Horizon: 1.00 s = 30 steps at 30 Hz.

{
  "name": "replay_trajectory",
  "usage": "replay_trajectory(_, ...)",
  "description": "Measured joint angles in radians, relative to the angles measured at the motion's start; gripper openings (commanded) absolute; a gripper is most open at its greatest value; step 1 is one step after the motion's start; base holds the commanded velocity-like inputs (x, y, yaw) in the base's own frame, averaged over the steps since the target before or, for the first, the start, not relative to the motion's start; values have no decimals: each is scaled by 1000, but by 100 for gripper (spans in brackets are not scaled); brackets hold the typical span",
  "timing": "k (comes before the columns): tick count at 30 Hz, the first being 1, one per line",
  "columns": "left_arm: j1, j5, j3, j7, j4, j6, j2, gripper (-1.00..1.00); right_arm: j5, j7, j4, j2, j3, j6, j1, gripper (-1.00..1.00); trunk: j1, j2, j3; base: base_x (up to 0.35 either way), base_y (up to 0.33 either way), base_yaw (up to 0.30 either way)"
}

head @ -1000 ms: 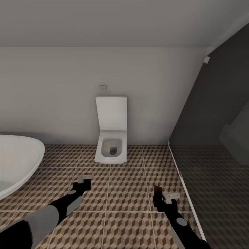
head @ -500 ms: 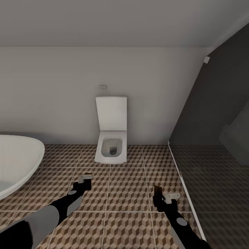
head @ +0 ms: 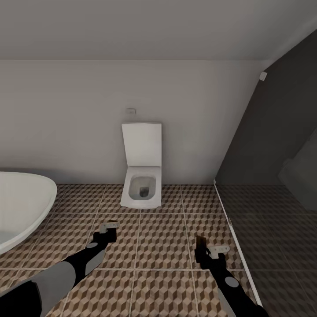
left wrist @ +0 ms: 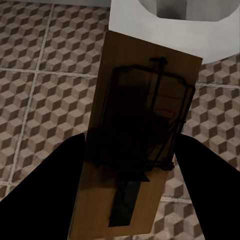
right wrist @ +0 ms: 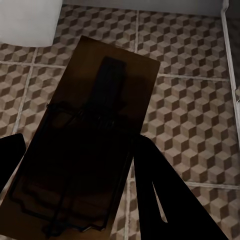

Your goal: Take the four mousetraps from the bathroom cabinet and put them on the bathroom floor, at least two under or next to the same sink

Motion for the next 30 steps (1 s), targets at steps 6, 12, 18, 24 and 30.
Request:
replay_trajectory(6,0,0,0,0,0,0,0,-100,-1,3,-36,0,3,-1,0,-100,0,0,0,0,0,0)
replay_trajectory(12,0,0,0,0,0,0,0,-100,-1,0,-64,-1,3,-1,0,-100,0,0,-1,0,0,0)
replay_trajectory(18,0,0,0,-1,0,0,0,-100,-1,0,-67,-2,3,-1,0,-100,8,-14,-15,0,0,0)
replay_trajectory(24,0,0,0,-1,0,0,0,-100,-1,0,-68,-2,3,-1,0,-100,31,-56,-43,0,0,0)
replay_trajectory(30,0,0,0,-1,0,0,0,-100,-1,0,-68,-2,3,-1,0,-100,54,-98,-71,0,0,0)
